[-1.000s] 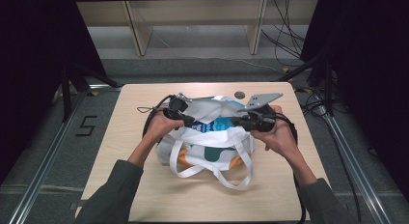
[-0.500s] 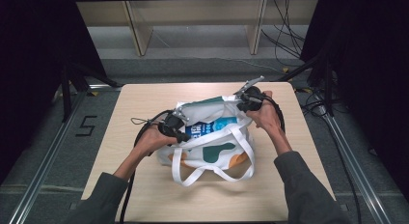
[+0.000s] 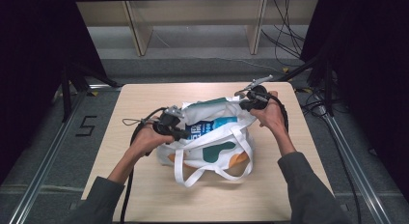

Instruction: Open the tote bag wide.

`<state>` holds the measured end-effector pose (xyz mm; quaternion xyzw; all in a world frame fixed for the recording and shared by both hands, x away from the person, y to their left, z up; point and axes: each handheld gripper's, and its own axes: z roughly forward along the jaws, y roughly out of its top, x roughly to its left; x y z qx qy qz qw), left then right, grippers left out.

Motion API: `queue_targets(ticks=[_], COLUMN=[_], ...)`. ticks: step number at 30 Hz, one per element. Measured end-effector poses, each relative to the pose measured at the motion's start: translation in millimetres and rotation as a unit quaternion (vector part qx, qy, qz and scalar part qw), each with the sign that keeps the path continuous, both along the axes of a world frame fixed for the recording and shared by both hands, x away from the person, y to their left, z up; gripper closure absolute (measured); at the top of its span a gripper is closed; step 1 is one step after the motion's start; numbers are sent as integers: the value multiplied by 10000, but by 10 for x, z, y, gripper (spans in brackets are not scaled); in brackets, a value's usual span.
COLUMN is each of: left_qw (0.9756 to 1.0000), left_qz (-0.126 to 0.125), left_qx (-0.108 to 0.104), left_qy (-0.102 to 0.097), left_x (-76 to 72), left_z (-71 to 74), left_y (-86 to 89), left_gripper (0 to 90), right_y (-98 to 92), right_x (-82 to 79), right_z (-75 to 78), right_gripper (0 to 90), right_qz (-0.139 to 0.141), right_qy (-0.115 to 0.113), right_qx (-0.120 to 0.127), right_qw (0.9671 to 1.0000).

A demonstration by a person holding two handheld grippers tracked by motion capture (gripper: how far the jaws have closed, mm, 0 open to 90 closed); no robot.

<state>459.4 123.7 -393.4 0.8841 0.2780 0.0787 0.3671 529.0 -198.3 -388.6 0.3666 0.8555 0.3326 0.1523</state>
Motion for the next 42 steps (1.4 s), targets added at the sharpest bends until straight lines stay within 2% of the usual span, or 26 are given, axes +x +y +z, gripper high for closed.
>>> queue_targets(ticks=[1, 2, 4, 5, 7, 8, 10, 13, 15, 18, 19, 21, 23, 27, 28, 29, 31, 32, 33, 34, 35, 36, 38, 39, 40, 42], left_qw=[9999, 9997, 9993, 9990, 9976, 9966, 9943, 9906, 9886, 9850, 9856, 9865, 9873, 9878, 9886, 9901, 9926, 9933, 9936, 9925, 9921, 9910, 9904, 9898, 9893, 9882], left_qz=[108, 191, 365, 449, 650, 751, 981, 1270, 1406, 1620, 1567, 1522, 1485, 1451, 1409, 1328, 1189, 1152, 1125, 1216, 1232, 1281, 1245, 1295, 1343, 1459], left_qx=[-78, -98, -10, 47, 235, 322, 393, 330, 310, 406, 348, 301, 331, 476, 462, 368, 195, 99, 56, -83, -175, -322, -518, -448, -427, -374], left_qy=[-72, -86, -83, -28, 10, 44, 147, 390, 448, 434, 525, 528, 464, 317, 281, 261, 160, 53, 2, -85, -157, -222, -314, -387, -379, -264], left_x=[47, 101, 234, 303, 432, 492, 608, 739, 800, 835, 840, 822, 800, 758, 734, 695, 599, 554, 522, 496, 485, 469, 447, 451, 466, 514], left_z=[52, 87, 101, 87, 36, -1, -74, -180, -227, -285, -287, -282, -285, -284, -261, -230, -164, -135, -96, -74, -53, -41, -11, -13, -34, -112], left_y=[-6, -18, -46, -59, -67, -60, -7, 94, 169, 236, 261, 280, 270, 232, 231, 232, 236, 244, 268, 294, 330, 358, 421, 446, 471, 528], left_gripper=[873, 874, 874, 874, 878, 881, 890, 893, 893, 894, 894, 894, 894, 893, 890, 885, 877, 875, 872, 872, 876, 877, 881, 883, 883, 891], right_y=[48, 108, 248, 316, 425, 446, 426, 324, 272, 261, 277, 308, 307, 270, 263, 247, 190, 140, 84, 39, -14, -65, -146, -174, -193, -194], right_x=[-60, -121, -197, -205, -239, -272, -345, -463, -527, -676, -726, -831, -888, -917, -930, -915, -885, -847, -810, -760, -702, -630, -522, -444, -379, -273], right_z=[36, 75, 77, 54, -18, -41, -79, -84, -120, -98, -115, -190, -271, -309, -260, -205, -46, 42, 124, 181, 233, 263, 278, 249, 203, 66], right_gripper=[900, 900, 900, 900, 900, 900, 900, 900, 900, 900, 900, 900, 900, 900, 900, 900, 900, 900, 900, 900, 900, 900, 900, 900, 900, 900], right_qz=[90, 250, 705, 946, 1184, 1264, 1437, 1590, 1834, 1826, 1999, 2142, 2214, 2116, 2073, 2142, 1888, 1856, 1649, 1412, 1308, 1131, 727, 616, 527, 297], right_qy=[-51, 33, 116, 116, 249, 470, 652, 892, 899, 1067, 1062, 1078, 1051, 1037, 934, 787, 216, 0, -300, -575, -718, -1071, -1192, -1319, -1173, -1079], right_qx=[89, 72, -16, -94, -341, -494, -529, -460, -525, -623, -739, -948, -1010, -891, -846, -629, -72, 234, 417, 611, 728, 889, 1097, 1088, 1043, 866], right_qw=[9999, 9997, 9974, 9954, 9921, 9896, 9860, 9822, 9775, 9754, 9712, 9662, 9642, 9677, 9701, 9716, 9817, 9823, 9850, 9864, 9861, 9838, 9841, 9833, 9862, 9899])
